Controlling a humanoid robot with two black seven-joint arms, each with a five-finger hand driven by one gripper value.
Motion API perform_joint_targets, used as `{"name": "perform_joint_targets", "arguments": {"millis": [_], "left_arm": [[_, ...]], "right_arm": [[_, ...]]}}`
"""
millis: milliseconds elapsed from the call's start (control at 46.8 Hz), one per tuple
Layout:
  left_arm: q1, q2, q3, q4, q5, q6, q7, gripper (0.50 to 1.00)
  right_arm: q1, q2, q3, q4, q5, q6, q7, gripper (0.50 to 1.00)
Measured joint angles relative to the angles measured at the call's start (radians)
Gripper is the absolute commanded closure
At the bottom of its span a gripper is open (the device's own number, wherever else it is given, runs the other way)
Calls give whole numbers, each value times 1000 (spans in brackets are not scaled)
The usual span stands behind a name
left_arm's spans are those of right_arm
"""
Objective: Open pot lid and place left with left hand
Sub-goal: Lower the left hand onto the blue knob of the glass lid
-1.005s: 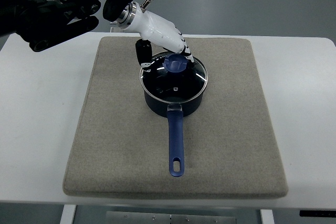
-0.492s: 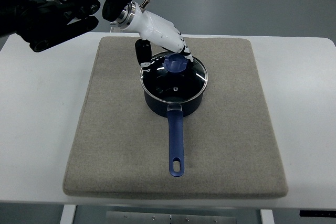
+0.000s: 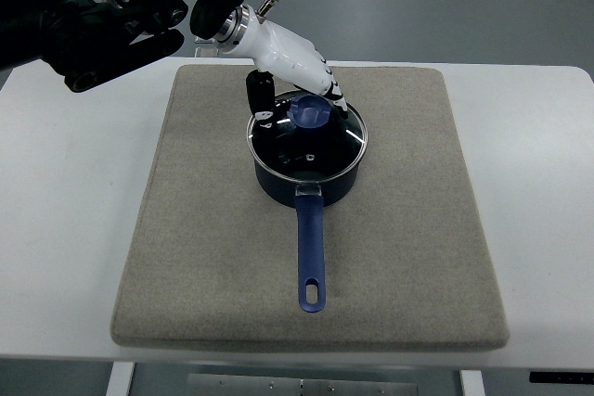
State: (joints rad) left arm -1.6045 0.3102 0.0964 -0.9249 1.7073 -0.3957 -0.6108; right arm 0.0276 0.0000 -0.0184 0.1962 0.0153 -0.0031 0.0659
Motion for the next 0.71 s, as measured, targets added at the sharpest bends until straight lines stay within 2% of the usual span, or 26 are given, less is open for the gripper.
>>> {"name": "perform_joint_targets", "arguments": {"millis": [705], "left_arm": [[-1, -28, 38, 30, -17, 3, 0, 536]], "right_arm": [[0, 0, 0, 0, 0, 0, 0, 583]]}}
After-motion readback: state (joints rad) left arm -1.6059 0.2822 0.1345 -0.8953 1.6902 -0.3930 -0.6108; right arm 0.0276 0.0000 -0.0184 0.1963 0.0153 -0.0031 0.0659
